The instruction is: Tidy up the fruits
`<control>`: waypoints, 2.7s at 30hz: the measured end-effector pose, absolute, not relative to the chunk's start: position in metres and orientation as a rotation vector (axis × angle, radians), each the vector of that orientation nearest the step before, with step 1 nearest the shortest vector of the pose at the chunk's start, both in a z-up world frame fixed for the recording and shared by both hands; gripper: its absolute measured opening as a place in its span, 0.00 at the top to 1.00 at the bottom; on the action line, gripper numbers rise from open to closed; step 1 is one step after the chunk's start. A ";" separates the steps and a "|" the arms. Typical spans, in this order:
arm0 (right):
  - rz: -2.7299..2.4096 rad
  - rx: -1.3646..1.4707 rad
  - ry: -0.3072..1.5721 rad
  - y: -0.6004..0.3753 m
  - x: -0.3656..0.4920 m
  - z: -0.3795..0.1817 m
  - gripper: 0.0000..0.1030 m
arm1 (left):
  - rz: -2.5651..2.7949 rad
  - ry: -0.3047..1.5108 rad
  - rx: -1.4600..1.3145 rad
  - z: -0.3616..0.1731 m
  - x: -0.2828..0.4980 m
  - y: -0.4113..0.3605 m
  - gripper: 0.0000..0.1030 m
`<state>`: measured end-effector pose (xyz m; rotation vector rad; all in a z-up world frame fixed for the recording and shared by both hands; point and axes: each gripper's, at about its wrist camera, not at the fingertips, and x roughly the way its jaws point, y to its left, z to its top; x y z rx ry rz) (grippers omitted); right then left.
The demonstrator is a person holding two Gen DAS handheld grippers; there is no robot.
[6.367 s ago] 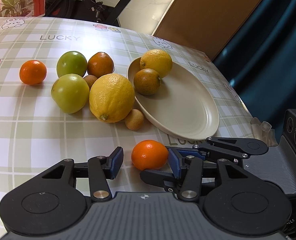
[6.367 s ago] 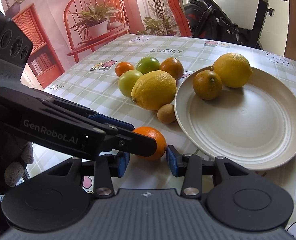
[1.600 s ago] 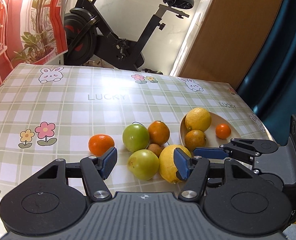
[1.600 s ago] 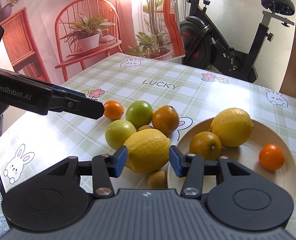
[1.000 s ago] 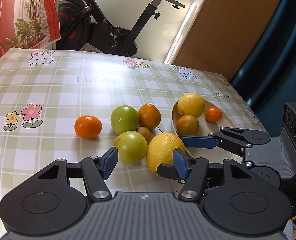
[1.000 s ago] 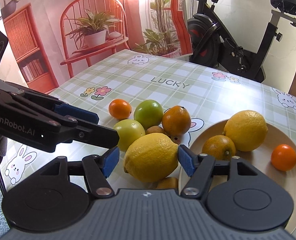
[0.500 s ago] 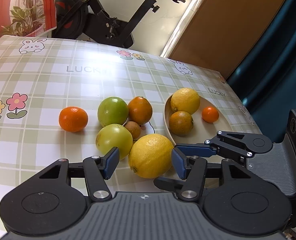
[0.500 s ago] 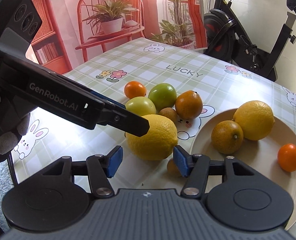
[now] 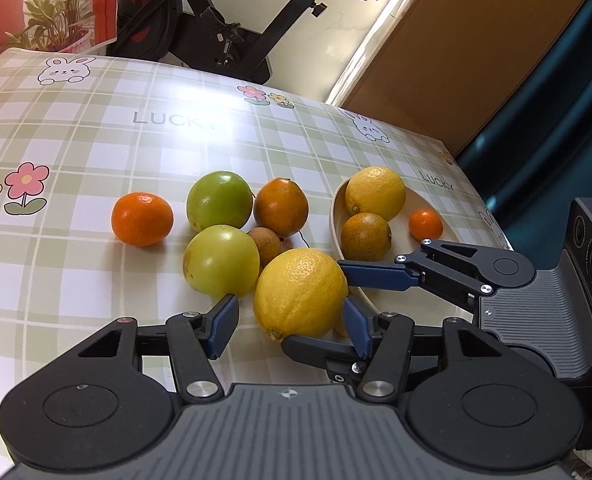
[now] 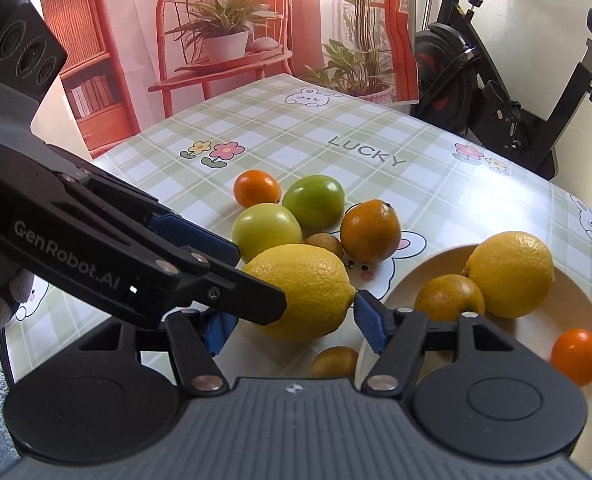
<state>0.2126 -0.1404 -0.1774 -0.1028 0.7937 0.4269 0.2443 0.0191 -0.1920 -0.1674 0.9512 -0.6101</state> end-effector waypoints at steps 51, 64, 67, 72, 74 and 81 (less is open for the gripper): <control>0.217 0.221 0.652 -0.205 0.147 -0.157 0.38 | -0.685 0.860 0.030 -0.154 0.219 -0.073 0.48; 0.095 0.254 0.663 -0.269 0.145 -0.160 0.38 | -0.767 0.899 0.063 -0.170 0.245 -0.143 0.48; 0.082 0.233 0.680 -0.279 0.152 -0.164 0.38 | -0.762 0.905 0.068 -0.173 0.251 -0.151 0.47; 0.081 0.209 0.689 -0.286 0.164 -0.164 0.38 | -0.746 0.908 0.046 -0.173 0.261 -0.156 0.47; 0.082 0.198 0.691 -0.288 0.169 -0.164 0.38 | -0.738 0.910 0.043 -0.174 0.268 -0.161 0.47; 0.086 0.135 0.694 -0.287 0.185 -0.161 0.39 | -0.709 0.927 0.007 -0.178 0.284 -0.163 0.45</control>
